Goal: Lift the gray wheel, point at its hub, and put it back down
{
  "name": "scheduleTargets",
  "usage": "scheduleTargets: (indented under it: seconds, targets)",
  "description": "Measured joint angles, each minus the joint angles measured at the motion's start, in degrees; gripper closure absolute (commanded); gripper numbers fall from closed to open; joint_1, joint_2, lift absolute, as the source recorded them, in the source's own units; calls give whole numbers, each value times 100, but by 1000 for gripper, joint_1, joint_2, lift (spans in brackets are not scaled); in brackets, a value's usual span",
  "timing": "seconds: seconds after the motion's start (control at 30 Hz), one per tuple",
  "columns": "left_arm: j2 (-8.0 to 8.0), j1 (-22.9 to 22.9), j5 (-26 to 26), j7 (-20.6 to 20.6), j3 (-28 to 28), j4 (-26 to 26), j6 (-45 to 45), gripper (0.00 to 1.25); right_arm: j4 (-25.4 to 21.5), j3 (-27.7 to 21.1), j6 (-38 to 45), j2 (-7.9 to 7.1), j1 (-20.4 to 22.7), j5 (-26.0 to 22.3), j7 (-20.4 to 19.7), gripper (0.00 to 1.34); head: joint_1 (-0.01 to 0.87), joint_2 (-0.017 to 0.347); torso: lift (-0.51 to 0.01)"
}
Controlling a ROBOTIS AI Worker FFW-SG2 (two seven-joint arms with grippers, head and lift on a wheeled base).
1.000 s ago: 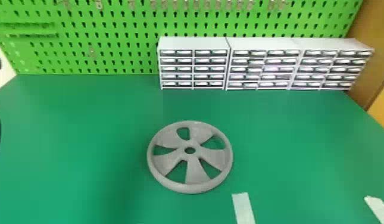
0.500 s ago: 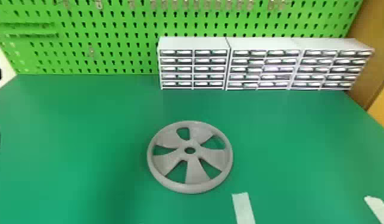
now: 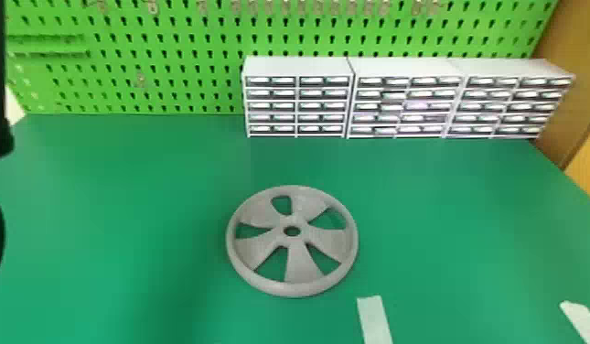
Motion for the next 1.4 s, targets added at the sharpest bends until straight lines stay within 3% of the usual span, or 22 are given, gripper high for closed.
scheduleTargets:
  seconds: [0.27,0.87,1.4]
  targets:
    - [26,542,89,32,-86,-41,109,108,71,68,120,-1,485,-58,0,13,692,48,-88]
    - [-41,1667,138,93,27,-451,331,108,135,277,149,188,1452,-62,0,13,692,48,-88]
    - [-90,2743,6,93,68,-661,450,105,139,290,266,388,2607,-549,0,13,692,48,-88]
